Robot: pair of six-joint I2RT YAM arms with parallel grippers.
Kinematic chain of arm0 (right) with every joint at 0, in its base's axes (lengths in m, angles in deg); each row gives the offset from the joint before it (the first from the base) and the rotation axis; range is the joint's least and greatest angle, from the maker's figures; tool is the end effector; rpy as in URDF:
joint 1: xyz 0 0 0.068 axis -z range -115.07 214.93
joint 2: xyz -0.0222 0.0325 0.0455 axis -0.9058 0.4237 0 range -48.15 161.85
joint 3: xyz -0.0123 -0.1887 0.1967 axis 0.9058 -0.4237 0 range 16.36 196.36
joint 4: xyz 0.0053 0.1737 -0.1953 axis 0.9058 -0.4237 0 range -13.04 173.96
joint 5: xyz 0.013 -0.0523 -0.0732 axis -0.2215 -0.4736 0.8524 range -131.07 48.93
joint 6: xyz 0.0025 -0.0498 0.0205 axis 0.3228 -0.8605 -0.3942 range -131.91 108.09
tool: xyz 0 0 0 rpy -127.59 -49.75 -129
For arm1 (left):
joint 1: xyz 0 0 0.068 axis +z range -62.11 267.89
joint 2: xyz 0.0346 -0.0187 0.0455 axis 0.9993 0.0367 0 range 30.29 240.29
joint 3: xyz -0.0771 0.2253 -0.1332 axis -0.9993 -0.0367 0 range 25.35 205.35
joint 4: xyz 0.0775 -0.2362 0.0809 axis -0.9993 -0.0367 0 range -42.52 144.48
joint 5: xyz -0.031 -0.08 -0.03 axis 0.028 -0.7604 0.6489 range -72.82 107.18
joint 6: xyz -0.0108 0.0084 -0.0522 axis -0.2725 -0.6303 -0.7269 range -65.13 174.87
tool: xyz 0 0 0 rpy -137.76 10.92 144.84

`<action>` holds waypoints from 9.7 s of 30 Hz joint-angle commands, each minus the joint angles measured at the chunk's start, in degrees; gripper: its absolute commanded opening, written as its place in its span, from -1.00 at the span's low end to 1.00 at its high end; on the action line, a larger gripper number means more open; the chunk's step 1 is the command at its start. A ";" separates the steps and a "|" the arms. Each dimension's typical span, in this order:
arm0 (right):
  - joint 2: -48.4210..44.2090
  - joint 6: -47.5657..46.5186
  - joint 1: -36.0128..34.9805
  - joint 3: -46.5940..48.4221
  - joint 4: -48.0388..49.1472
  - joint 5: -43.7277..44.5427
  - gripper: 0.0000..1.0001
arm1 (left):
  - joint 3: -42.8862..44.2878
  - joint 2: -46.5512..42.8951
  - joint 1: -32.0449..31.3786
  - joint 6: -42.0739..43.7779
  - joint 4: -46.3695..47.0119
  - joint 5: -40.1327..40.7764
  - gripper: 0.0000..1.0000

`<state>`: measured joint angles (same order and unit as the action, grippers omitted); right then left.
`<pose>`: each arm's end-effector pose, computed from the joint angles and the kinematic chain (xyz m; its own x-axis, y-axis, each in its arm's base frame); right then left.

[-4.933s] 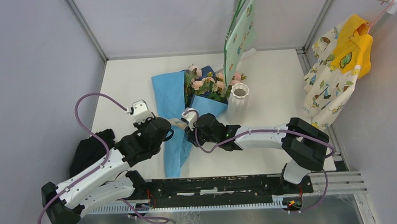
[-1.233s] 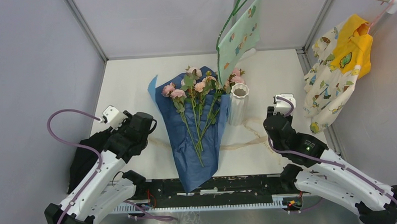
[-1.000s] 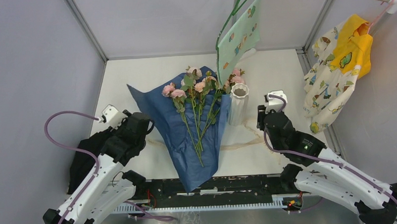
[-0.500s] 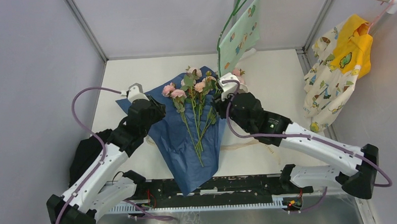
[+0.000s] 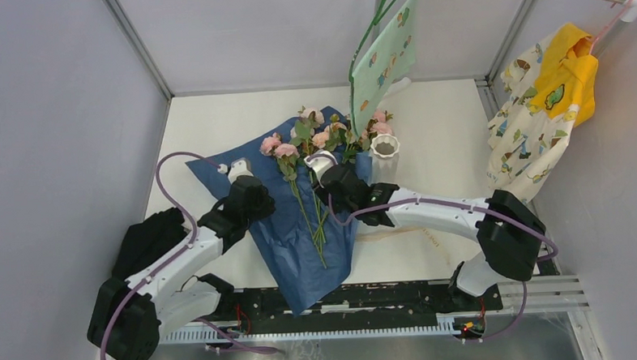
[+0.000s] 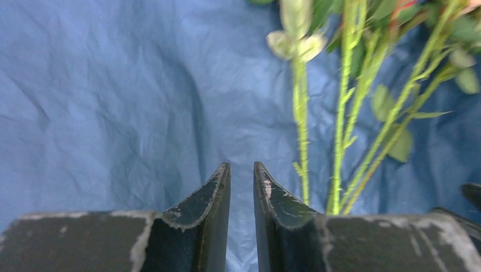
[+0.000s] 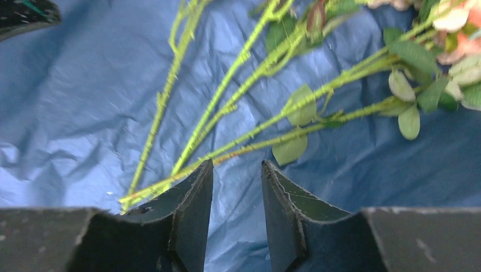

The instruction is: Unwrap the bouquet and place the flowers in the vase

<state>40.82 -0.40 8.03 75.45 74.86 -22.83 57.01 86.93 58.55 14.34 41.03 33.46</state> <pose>0.1958 0.2799 0.2397 -0.4689 -0.3724 -0.8009 -0.5809 0.8131 -0.0379 0.1851 -0.0926 0.2177 -0.5932 -0.3823 -0.7085 -0.1401 0.9157 -0.3767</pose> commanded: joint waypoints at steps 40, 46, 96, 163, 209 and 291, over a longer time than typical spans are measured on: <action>21.18 -0.81 1.47 32.60 -7.99 -6.07 -0.10 | 10.38 -16.09 -0.02 -4.49 -15.25 12.55 -0.16; 36.77 1.42 4.64 49.74 -13.48 -10.60 -0.07 | 10.24 -19.57 -0.13 -3.36 -16.64 13.78 -0.03; 31.66 3.41 6.81 39.97 -4.81 -21.20 -1.00 | 10.43 -24.67 -0.10 -3.79 -20.51 15.29 0.01; 16.20 -9.76 -4.09 10.63 -7.79 -14.55 0.12 | 10.44 -26.88 -0.10 -4.16 -22.77 15.84 0.06; -8.17 -19.07 -4.35 26.69 3.85 8.42 -1.00 | 14.44 -31.02 -0.15 -3.73 -26.16 19.08 0.11; -36.54 -18.63 18.94 -18.10 42.51 12.70 0.96 | 7.40 -6.15 -0.20 -0.85 -3.21 2.48 0.10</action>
<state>8.21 -21.23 26.80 56.74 119.38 -9.26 63.37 79.22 58.51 10.43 33.23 37.98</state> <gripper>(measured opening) 0.970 0.552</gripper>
